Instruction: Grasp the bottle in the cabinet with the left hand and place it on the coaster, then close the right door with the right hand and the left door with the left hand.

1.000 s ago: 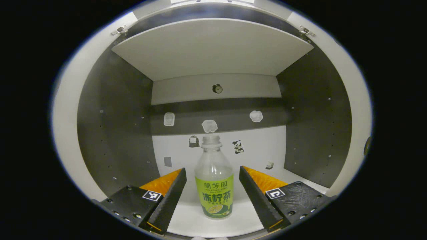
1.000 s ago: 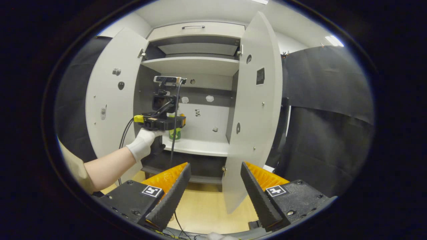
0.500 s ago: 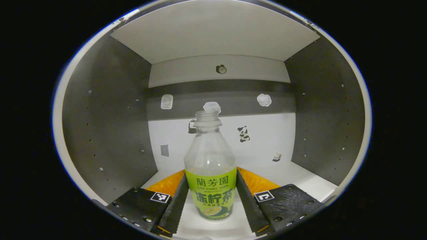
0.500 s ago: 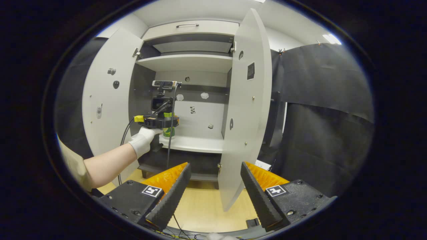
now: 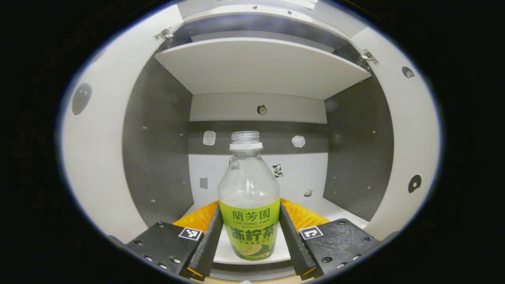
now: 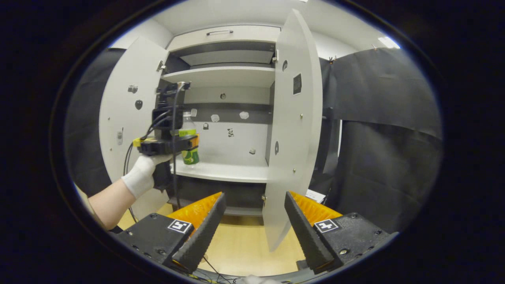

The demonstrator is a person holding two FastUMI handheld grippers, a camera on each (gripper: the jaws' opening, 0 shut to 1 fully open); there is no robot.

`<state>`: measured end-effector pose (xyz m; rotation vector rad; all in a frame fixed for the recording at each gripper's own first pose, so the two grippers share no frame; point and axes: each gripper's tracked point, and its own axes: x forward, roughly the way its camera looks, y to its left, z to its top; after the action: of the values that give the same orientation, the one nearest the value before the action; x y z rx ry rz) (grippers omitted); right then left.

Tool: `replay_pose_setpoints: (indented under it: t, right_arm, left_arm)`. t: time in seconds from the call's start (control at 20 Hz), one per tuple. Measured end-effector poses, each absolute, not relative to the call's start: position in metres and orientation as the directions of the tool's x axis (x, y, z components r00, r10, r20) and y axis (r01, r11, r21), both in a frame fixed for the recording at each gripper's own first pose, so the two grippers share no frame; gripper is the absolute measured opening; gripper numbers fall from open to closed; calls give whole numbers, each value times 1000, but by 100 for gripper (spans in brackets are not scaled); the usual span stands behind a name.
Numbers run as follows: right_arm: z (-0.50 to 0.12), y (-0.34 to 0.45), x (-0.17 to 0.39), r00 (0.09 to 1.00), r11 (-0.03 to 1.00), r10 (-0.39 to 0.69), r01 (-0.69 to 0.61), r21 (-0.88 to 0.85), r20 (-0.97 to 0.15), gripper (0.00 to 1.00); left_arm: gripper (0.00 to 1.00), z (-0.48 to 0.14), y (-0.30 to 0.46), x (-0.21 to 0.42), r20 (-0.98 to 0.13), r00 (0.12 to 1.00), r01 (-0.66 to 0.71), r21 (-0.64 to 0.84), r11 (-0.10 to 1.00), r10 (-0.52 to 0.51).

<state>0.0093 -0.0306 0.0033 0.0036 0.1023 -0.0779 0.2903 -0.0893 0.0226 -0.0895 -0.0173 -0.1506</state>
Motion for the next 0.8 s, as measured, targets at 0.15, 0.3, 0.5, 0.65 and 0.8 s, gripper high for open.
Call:
replay_pose_setpoints:
  t: [0.15,0.3,0.5,0.65,0.8]
  right_arm:
    - [0,-31,7,991,997,-81,81,1,-109,98]
    - [-9,-31,1,988,997,-79,80,0,-129,98]
    - [-22,-31,-7,984,997,-81,82,-5,-159,98]
    - [-31,-33,-12,980,996,-90,90,-8,-177,98]
    - [-42,-32,-16,976,996,-91,94,7,-200,98]
  left_arm:
    - [75,7,-84,243,40,981,194,-95,976,-191]
    - [71,-18,-83,208,5,977,212,-72,975,-213]
    - [78,-52,-90,168,-7,970,243,-29,970,-243]
    - [75,-86,-105,141,-29,958,284,-6,959,-284]
    - [75,-122,-120,116,-59,947,314,-21,949,-315]
